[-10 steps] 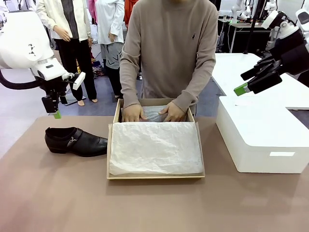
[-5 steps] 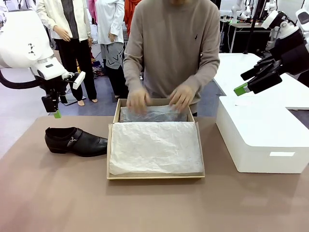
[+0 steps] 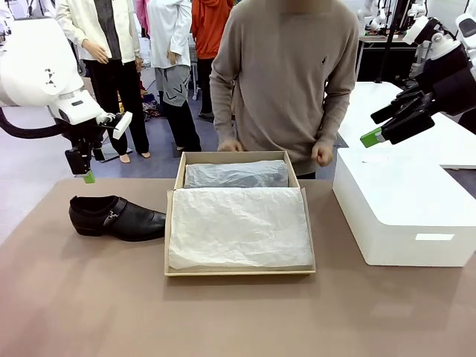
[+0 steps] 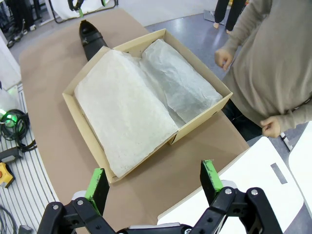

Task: Pack the shoes into the box.
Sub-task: Place the other shoe of the Shoes into the Shoes Box.

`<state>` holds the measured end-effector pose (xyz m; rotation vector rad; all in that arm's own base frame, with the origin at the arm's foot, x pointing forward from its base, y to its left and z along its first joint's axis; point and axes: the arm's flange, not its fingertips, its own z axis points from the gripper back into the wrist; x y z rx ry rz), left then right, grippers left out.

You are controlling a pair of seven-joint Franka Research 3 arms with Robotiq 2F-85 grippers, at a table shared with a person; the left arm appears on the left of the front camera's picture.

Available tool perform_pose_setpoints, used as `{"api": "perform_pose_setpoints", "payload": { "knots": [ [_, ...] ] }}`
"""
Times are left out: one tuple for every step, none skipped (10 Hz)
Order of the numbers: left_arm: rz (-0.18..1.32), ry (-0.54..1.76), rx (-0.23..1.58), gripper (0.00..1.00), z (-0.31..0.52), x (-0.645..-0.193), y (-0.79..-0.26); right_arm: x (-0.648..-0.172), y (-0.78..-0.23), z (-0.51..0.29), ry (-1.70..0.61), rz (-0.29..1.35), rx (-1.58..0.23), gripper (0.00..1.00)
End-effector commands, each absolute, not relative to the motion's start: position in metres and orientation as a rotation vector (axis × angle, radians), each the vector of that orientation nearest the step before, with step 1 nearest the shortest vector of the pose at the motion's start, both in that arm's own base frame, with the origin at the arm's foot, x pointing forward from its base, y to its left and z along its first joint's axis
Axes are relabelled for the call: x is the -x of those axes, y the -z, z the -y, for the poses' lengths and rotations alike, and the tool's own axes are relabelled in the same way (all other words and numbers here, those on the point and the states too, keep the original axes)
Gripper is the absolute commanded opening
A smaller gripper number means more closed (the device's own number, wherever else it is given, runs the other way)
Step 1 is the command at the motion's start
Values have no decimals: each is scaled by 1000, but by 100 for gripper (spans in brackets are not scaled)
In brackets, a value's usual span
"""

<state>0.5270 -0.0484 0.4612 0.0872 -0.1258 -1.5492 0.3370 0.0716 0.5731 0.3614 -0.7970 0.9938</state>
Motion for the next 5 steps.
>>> {"api": "perform_pose_setpoints", "payload": {
  "knots": [
    [135,1574,-92,100,40,-543,-453,-338,-573,-72,-996,805,-378,100],
    [137,1572,-96,100,38,-548,-449,-338,-573,-72,-996,805,-378,100],
    [133,1573,-99,100,38,-552,-443,-338,-573,-72,-996,805,-378,100],
    [122,1569,-93,100,37,-554,-436,-338,-573,-72,-996,805,-378,100],
    [110,1569,-90,100,34,-555,-428,-338,-573,-72,-996,805,-378,100]
  ]
}}
